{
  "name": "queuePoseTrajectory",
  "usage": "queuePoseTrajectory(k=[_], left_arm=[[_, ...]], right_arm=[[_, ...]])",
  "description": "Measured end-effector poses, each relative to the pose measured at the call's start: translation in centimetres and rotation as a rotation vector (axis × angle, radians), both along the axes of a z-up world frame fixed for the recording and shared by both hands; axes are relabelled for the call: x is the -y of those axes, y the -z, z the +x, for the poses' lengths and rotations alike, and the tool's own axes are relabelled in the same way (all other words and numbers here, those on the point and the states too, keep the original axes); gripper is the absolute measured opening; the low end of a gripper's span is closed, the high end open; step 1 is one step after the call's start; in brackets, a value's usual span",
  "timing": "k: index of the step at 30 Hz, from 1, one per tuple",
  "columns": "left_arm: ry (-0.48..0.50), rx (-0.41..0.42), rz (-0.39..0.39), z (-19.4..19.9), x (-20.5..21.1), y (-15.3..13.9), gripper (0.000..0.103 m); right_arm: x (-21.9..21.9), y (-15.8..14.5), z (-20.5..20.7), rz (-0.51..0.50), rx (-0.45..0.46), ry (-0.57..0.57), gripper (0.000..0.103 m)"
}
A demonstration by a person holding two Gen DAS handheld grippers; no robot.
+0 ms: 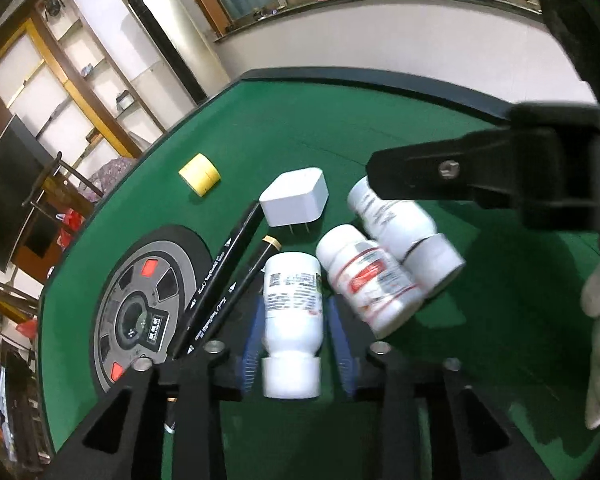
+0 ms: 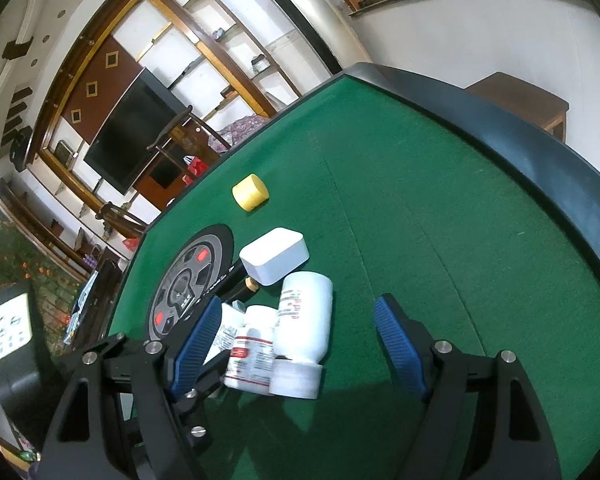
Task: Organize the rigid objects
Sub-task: 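Grasp the green-label white bottle with the left tool while the right tool reaches a tall bottle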
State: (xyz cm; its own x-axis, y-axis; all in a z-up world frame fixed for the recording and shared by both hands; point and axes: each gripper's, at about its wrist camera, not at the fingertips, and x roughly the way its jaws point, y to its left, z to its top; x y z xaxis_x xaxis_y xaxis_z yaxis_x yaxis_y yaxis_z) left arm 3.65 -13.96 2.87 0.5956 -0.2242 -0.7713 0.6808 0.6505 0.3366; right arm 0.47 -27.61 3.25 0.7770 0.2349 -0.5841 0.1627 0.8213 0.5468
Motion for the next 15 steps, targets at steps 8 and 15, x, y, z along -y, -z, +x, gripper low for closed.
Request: queuePoseTrajectory(k=[8,15], left_arm=[[-0.065,-0.084,-0.103,1.4,-1.1,0.1,0.037],[-0.079,-0.113,-0.189,-0.6,-3.2,-1.4,0.037]], right_arm=[[0.3,0.4,0.0,0.012,-0.015,0.015,0.078],[0.1,0.8,0.4,0.012,-0.035,-0.003,0.078]])
